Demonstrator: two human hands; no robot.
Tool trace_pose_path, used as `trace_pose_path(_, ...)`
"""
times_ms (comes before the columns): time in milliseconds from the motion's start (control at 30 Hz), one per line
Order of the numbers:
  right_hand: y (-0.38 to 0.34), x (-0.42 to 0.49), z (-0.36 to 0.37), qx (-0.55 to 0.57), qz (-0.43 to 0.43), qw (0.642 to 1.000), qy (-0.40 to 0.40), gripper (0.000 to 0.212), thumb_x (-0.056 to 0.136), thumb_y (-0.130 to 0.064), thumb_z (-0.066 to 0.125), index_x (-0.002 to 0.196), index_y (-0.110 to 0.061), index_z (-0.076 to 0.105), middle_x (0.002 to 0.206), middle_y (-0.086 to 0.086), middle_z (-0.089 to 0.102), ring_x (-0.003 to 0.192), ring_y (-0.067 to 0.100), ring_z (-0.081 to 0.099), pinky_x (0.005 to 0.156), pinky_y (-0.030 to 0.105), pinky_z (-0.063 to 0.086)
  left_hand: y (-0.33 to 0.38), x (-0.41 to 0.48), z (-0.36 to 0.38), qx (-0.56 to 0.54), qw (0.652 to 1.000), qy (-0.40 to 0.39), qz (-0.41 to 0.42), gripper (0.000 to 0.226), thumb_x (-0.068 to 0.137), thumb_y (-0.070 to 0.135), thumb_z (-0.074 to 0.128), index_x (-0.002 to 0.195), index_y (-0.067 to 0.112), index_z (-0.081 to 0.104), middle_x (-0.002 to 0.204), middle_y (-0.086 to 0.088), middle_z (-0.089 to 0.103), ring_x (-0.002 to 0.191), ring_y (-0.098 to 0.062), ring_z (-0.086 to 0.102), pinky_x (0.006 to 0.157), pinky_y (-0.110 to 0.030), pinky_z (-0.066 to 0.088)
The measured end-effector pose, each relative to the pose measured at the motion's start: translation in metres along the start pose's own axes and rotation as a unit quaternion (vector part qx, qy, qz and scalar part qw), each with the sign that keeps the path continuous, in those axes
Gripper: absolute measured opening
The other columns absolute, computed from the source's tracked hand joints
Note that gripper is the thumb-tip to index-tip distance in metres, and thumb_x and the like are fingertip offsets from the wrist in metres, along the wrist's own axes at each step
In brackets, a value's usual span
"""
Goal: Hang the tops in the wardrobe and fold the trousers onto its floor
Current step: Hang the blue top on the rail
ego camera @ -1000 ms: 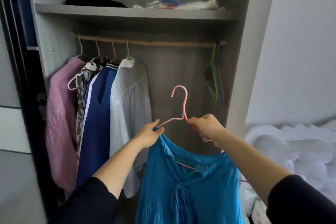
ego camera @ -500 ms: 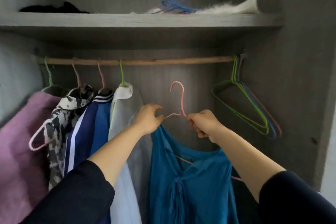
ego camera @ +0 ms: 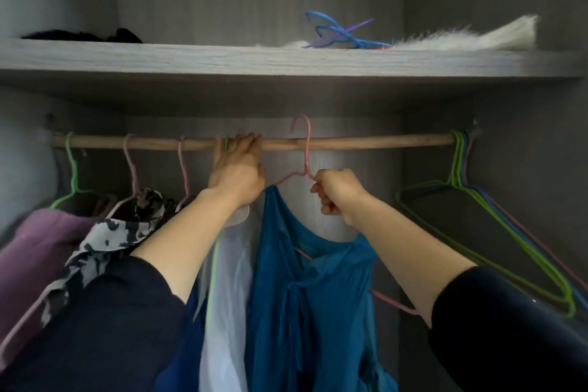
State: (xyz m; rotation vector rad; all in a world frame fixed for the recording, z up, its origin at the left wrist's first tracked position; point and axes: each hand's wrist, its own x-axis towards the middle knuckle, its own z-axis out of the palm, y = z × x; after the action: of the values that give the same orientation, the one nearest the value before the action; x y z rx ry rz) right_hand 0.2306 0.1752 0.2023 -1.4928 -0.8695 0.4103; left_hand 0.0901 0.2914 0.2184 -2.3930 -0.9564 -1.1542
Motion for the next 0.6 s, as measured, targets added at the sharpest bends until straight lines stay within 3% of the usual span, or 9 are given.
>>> trace_pose_path(167,0.013,0.008,0.035,0.055,0.053,0.997,-0.033,0.025,0.096,-0.006,0.038,0.107,0.000,0.059,0.066,0.005,0.050,0.050,0.016,0.041,0.044,0.027,0.042,-0.009,0.002,0.005,-0.018,0.999,0.028,0.032,0.062,0.091,0.006,0.041,0.151,0.012,0.023,0.157,-0.004,0.024,0.146,-0.019,0.017,0.119,-0.030,-0.006)
trace_pose_path(267,0.024,0.004,0.046,0.086,0.065,0.993,-0.054,0.027,0.097,-0.002,0.037,0.114,0.004,0.057,0.068,0.006,0.048,0.054,0.015,0.044,0.045,0.024,0.047,-0.008,0.005,0.005,-0.040,0.998,0.035,0.031,0.061,0.091,0.005,0.041,0.150,0.012,0.027,0.157,-0.004,0.026,0.145,-0.019,0.019,0.119,-0.029,-0.003)
trace_pose_path(367,0.026,-0.002,0.049,0.110,0.060,0.988,-0.087,0.022,0.097,-0.001,0.040,0.107,0.005,0.058,0.066,0.007,0.048,0.053,0.015,0.045,0.047,0.024,0.052,-0.007,0.004,0.007,-0.051,0.997,0.041,0.029,0.060,0.092,0.004,0.040,0.150,0.011,0.027,0.157,-0.005,0.026,0.145,-0.019,0.019,0.118,-0.027,-0.002)
trace_pose_path(433,0.024,-0.006,0.050,0.067,0.041,0.991,-0.111,0.017,0.096,-0.004,0.045,0.101,0.003,0.060,0.066,0.009,0.053,0.055,0.016,0.050,0.056,0.028,0.055,-0.006,0.004,0.007,-0.052,0.997,0.045,0.030,0.058,0.092,0.004,0.039,0.149,0.011,0.029,0.156,-0.005,0.027,0.145,-0.020,0.020,0.117,-0.027,-0.002)
trace_pose_path(533,0.023,-0.007,0.048,-0.041,0.005,0.990,-0.136,0.025,0.098,-0.016,0.050,0.109,0.001,0.063,0.078,0.009,0.064,0.068,0.018,0.058,0.080,0.037,0.055,-0.006,0.005,0.004,-0.058,0.997,0.044,0.022,0.054,0.095,0.008,0.038,0.148,0.012,0.032,0.156,-0.005,0.029,0.144,-0.019,0.022,0.118,-0.028,-0.001)
trace_pose_path(600,0.023,-0.008,0.044,-0.101,-0.011,0.983,-0.155,0.033,0.099,-0.029,0.049,0.114,-0.003,0.063,0.093,0.010,0.068,0.079,0.018,0.059,0.078,0.035,0.055,-0.005,0.004,0.003,-0.055,0.998,0.037,0.016,0.052,0.096,0.011,0.037,0.148,0.013,0.032,0.156,-0.005,0.029,0.144,-0.020,0.022,0.117,-0.029,-0.001)
